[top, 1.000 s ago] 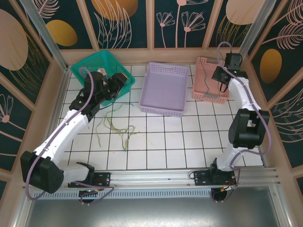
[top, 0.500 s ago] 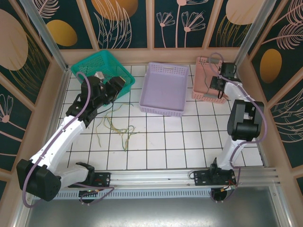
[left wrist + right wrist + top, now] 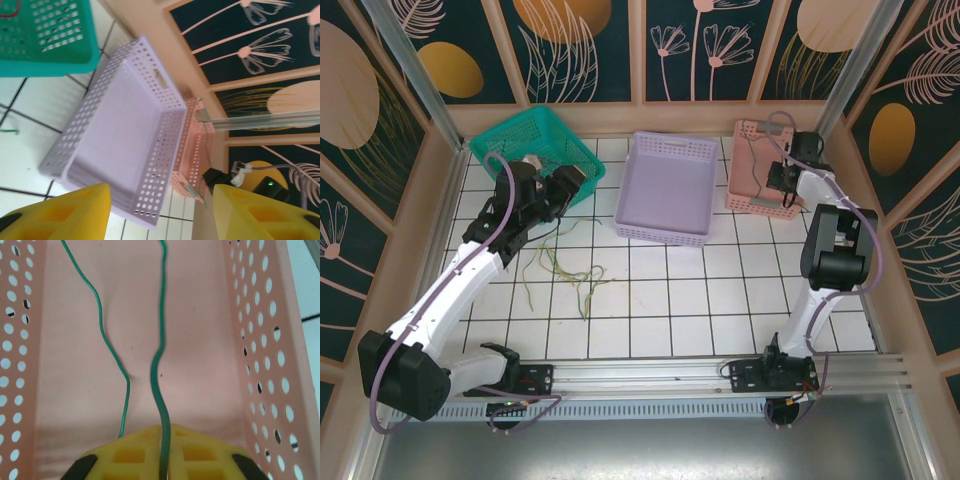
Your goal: Untangle the cables
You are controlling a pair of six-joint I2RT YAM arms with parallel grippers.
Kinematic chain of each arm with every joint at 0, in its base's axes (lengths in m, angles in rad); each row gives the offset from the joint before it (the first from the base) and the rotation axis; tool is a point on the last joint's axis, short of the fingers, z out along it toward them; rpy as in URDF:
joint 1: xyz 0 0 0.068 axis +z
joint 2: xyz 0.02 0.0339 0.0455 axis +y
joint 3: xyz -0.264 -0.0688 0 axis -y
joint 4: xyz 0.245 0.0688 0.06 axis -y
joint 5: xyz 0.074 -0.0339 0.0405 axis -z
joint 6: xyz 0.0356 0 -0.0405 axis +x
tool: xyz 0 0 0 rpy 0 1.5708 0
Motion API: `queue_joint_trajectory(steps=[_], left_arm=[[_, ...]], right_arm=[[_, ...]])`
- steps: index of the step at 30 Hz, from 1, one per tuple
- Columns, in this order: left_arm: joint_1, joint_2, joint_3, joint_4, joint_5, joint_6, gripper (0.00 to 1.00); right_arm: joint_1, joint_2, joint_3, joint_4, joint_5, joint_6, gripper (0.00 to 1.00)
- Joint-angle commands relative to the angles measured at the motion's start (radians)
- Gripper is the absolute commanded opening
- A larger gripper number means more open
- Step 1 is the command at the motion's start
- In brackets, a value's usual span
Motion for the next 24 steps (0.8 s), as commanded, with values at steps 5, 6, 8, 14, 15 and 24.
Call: queue_joint_trajectory(steps=[5, 6, 8, 14, 15, 24], left_arm=[[-0.005, 0.005, -0.033, -0.319, -0.113, -0.100, 0.59], [-0.004, 0.001, -0.048, -0.347, -0.126, -0.114, 0.59], [-0.004, -0.018, -0.078, -0.396, -0.168, -0.139, 0.61], [0.121, -0.053, -0.216, -0.425, -0.158, -0.097, 0.64], [0.148, -0.045, -0.232, -0.413, -0.156, -0.062, 0.65], [0.170, 0.196, -0.165, -0.373, -0.388, 0.434, 0.69]], right_arm=[[0.004, 0.021, 0.185, -0.091, -0.058, 0.047, 0.37], [0.012, 0.005, 0.200, -0.093, -0.055, 0.057, 0.40], [0.037, -0.038, 0.213, -0.086, -0.046, 0.071, 0.43], [0.206, -0.255, 0.064, -0.005, -0.050, 0.138, 0.43], [0.262, -0.301, 0.013, 0.025, -0.060, 0.148, 0.43], [0.733, -0.434, -0.366, 0.226, -0.280, 0.256, 0.45]])
